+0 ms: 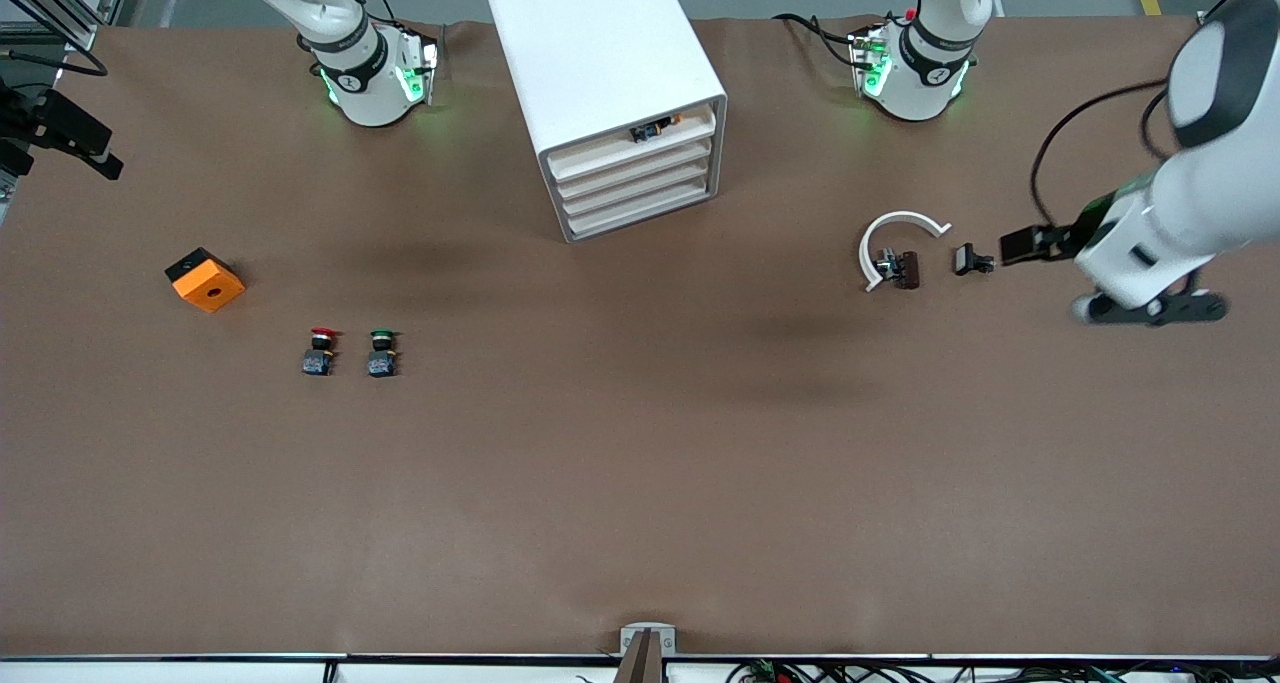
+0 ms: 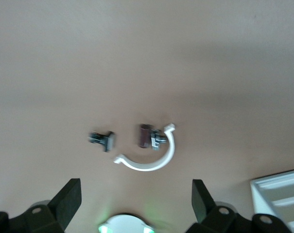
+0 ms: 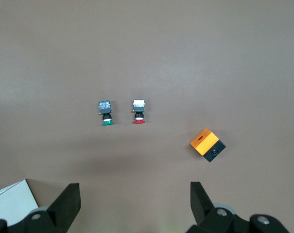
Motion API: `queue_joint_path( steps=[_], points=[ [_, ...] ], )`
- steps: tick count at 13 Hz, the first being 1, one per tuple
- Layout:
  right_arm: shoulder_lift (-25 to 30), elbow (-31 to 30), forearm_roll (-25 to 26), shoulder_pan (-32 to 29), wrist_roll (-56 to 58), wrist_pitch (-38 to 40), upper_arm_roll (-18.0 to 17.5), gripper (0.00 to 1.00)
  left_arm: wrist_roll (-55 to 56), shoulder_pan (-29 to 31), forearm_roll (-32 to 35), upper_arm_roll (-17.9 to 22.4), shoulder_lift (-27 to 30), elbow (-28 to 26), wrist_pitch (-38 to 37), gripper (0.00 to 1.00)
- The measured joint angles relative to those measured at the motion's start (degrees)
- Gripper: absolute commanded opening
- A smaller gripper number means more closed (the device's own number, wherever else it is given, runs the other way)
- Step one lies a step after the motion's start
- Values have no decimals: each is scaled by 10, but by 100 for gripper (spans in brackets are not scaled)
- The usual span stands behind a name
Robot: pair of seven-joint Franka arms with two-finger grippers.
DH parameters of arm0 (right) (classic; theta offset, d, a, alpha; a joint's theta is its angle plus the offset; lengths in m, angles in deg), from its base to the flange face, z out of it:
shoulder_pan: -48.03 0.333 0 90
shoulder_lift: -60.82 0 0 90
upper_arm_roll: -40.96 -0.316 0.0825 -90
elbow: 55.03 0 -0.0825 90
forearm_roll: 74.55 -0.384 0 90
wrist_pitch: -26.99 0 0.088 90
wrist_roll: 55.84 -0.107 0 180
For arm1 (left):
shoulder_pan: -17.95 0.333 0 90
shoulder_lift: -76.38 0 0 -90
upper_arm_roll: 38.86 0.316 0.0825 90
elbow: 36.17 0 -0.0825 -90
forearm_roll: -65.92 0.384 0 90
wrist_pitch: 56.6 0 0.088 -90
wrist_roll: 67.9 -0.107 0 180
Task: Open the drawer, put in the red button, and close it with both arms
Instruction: 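Move the left gripper toward the white cabinet's drawer handle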
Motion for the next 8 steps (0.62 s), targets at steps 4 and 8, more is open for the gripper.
queue_joint_path(
  steps=[4, 8],
  points=[
    [-3, -1, 1, 0, 0, -4, 0, 100, 169, -11, -105, -2, -117, 3, 13, 100],
    [-7, -2, 1, 0, 0, -12, 0, 100, 345, -67, -152, -4, -197, 10, 78, 100]
  ],
)
